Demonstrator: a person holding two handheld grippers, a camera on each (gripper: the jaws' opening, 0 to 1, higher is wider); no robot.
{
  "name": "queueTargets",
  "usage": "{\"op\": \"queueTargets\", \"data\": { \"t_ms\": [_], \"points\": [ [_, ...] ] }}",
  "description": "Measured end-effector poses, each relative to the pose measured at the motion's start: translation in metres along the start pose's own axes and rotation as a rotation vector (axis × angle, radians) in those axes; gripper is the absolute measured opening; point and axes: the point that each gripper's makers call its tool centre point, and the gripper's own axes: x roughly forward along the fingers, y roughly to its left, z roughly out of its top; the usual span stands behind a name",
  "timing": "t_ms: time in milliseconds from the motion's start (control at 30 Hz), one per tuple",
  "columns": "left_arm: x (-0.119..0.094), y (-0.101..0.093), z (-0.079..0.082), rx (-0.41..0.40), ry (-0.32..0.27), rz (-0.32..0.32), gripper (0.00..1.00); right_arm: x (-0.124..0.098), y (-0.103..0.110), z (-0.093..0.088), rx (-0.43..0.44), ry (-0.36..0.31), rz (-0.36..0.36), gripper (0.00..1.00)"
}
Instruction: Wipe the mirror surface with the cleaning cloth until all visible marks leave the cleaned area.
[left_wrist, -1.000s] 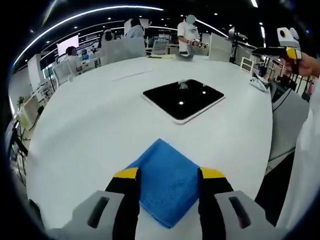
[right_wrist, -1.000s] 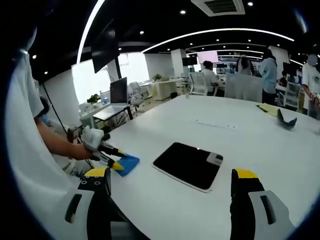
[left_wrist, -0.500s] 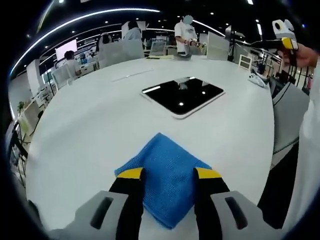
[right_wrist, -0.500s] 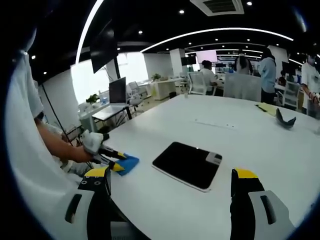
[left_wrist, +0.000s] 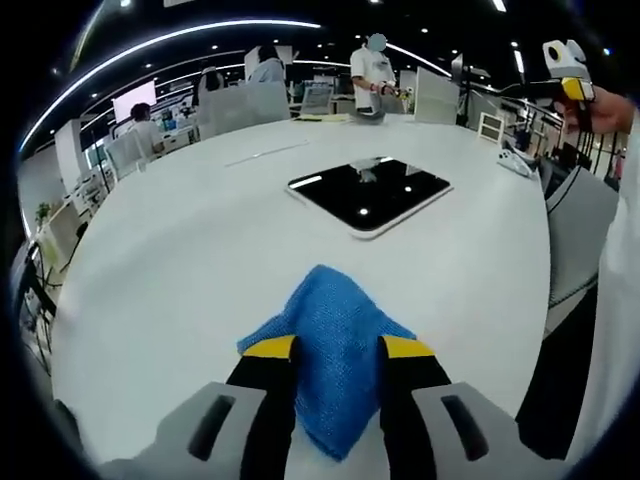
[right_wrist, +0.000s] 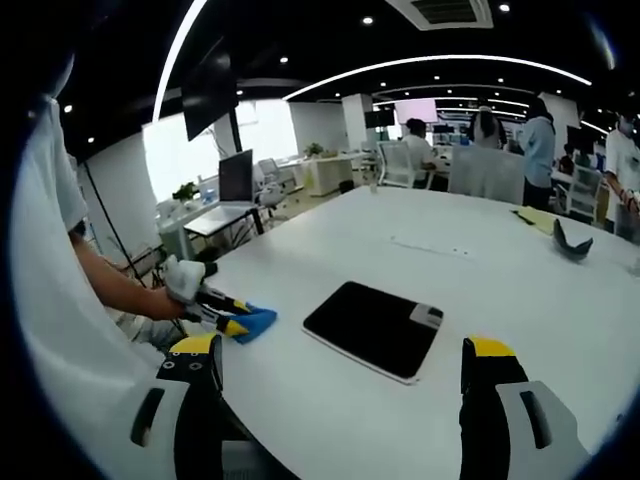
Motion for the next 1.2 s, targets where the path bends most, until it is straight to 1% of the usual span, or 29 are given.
{"op": "queueTargets", "data": {
  "t_ms": [133, 267, 333, 367, 400, 667, 800, 1033, 1133, 1200],
  "points": [
    [0.0, 0.0011, 0.0, 0.001, 0.0, 0.002, 0.28, 0.0009, 0.0003, 0.0009, -0.001, 0.001, 0.001, 0.99],
    [0.0005, 0.0004, 0.0008, 0.024, 0.004, -0.001, 0.26, 0.0024, 0.0023, 0.0013, -0.005, 0.002, 0.009, 0.99],
    [0.0016, 0.0017, 0.0003, 0.024, 0.004, 0.001, 0.22, 0.003, 0.003, 0.0008, -0.005, 0.004, 0.012, 0.99],
    [0.0018, 0.0019, 0.0004, 0.023, 0.002, 0.0, 0.18, 0.0031, 0.003, 0.0007, -0.007, 0.005, 0.011, 0.99],
    [0.0019, 0.0019, 0.0007, 0.024, 0.001, -0.002, 0.16, 0.0032, 0.0031, 0.0006, -0.007, 0.005, 0.011, 0.99],
    [0.0037, 0.0046, 0.0023, 0.024, -0.008, -0.009, 0.09, 0.0015, 0.0013, -0.0024, -0.001, 0.01, 0.003, 0.99],
    [0.0048, 0.0049, 0.0036, 0.046, -0.005, -0.003, 0.08, 0.0021, 0.0013, -0.0027, 0.0, 0.011, 0.002, 0.99],
    [0.0057, 0.0062, 0.0028, 0.038, -0.005, -0.006, 0.08, 0.0049, 0.0018, -0.0013, 0.001, 0.007, 0.006, 0.99],
    [0.005, 0.0046, 0.0044, 0.066, -0.007, -0.006, 0.07, 0.0055, 0.0012, -0.0019, 0.004, 0.008, 0.005, 0.99],
    [0.0052, 0.005, 0.0055, 0.061, -0.008, -0.005, 0.07, 0.0055, 0.0011, -0.0022, 0.006, 0.009, 0.005, 0.99]
  ]
}}
